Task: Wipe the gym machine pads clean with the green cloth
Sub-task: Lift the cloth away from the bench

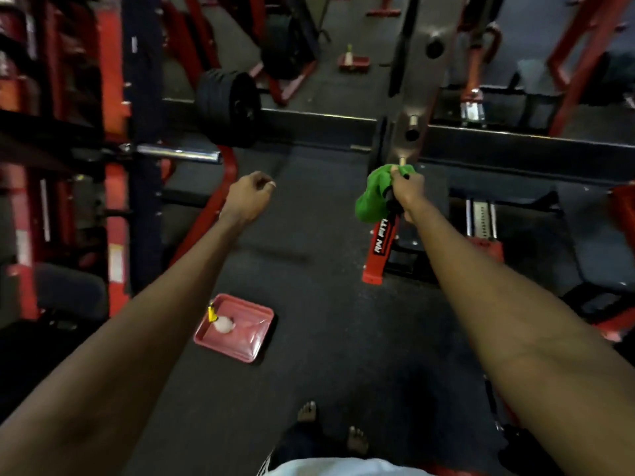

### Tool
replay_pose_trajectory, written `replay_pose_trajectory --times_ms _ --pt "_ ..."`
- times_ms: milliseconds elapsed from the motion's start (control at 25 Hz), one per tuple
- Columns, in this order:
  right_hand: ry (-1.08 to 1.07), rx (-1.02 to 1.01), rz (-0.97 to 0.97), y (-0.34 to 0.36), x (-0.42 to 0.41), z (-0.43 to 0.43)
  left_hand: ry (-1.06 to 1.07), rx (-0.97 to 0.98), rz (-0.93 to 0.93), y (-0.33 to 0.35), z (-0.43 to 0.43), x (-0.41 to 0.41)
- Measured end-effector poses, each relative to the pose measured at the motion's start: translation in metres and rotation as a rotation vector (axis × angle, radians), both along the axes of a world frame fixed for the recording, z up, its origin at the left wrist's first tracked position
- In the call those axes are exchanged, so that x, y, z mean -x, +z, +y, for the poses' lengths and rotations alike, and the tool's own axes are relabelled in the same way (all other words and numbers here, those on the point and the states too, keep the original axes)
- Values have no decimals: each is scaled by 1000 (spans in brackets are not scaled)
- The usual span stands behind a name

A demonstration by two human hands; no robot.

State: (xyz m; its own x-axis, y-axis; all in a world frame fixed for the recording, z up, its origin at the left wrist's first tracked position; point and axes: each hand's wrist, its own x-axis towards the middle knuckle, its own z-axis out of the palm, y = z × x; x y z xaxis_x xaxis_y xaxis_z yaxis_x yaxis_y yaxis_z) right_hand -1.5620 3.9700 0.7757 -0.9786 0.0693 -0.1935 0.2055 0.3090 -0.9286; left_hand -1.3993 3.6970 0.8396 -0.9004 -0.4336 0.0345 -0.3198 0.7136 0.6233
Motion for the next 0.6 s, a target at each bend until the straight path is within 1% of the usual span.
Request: replay_pose_trajectory --times_ms 120,320,480,560,600 --pt "150 -38 30 6 -26 -63 129 -13 10 3 -40 -48" --pt "297 49 31 3 -72 -166 276 -60 9 -6 -103 -125" --pt "343 25 -18 -32 -85 -240 332 -68 4 -20 -153 -178" --pt "354 0 -27 -40 -105 -277 373 -83 2 -27 -183 -202" --pt "363 -10 -27 -32 -124 -290 388 -91 3 -29 -193 -210"
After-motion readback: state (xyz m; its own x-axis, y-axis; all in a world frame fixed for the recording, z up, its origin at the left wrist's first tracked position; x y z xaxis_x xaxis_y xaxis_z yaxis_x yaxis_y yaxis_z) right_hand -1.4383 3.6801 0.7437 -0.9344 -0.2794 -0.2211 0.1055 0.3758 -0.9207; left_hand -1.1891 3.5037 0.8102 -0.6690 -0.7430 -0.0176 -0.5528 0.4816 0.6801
